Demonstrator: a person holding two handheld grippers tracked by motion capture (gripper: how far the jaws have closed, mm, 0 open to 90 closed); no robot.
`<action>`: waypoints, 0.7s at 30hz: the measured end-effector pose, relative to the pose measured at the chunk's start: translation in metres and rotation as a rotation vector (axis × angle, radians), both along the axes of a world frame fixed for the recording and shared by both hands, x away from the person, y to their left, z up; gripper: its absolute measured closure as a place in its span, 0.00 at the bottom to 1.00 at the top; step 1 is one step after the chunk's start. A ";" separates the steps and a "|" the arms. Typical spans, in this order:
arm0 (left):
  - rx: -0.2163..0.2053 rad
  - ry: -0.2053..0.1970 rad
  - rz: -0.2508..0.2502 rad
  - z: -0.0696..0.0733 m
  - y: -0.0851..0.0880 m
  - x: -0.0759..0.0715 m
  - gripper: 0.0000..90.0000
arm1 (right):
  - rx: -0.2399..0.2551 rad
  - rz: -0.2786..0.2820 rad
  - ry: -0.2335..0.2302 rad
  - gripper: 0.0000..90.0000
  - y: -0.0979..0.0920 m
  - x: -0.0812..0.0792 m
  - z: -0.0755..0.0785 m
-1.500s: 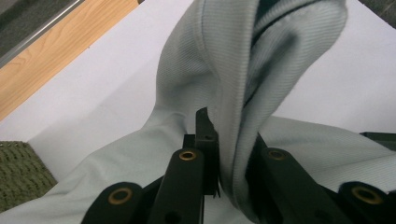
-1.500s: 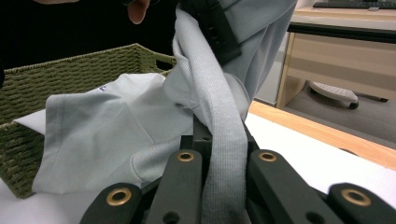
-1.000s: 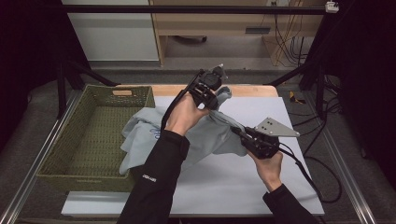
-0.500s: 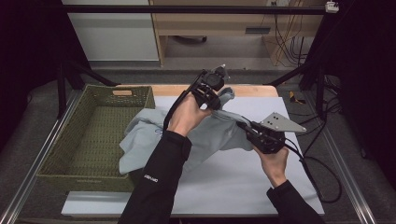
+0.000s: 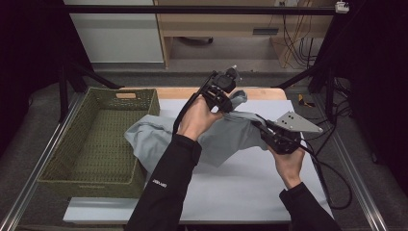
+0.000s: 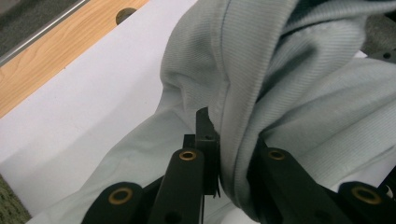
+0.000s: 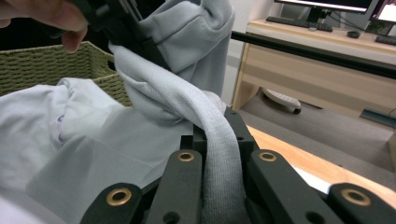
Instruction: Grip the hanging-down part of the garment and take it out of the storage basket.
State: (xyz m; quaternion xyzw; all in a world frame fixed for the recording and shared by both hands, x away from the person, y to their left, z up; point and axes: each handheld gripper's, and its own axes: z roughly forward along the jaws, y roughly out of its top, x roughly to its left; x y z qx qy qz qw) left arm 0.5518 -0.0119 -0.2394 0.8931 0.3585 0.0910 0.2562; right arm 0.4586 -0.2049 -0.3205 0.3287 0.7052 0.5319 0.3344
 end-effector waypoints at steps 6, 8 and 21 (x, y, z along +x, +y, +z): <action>-0.020 -0.012 -0.009 0.007 -0.002 -0.003 0.92 | 0.007 -0.003 -0.020 0.96 -0.004 -0.002 0.009; -0.020 -0.013 -0.012 0.007 -0.003 -0.003 0.92 | 0.008 -0.003 -0.020 0.96 -0.006 -0.003 0.010; -0.008 -0.009 -0.012 0.004 -0.003 -0.002 0.92 | 0.000 0.005 -0.011 0.95 -0.006 -0.002 0.007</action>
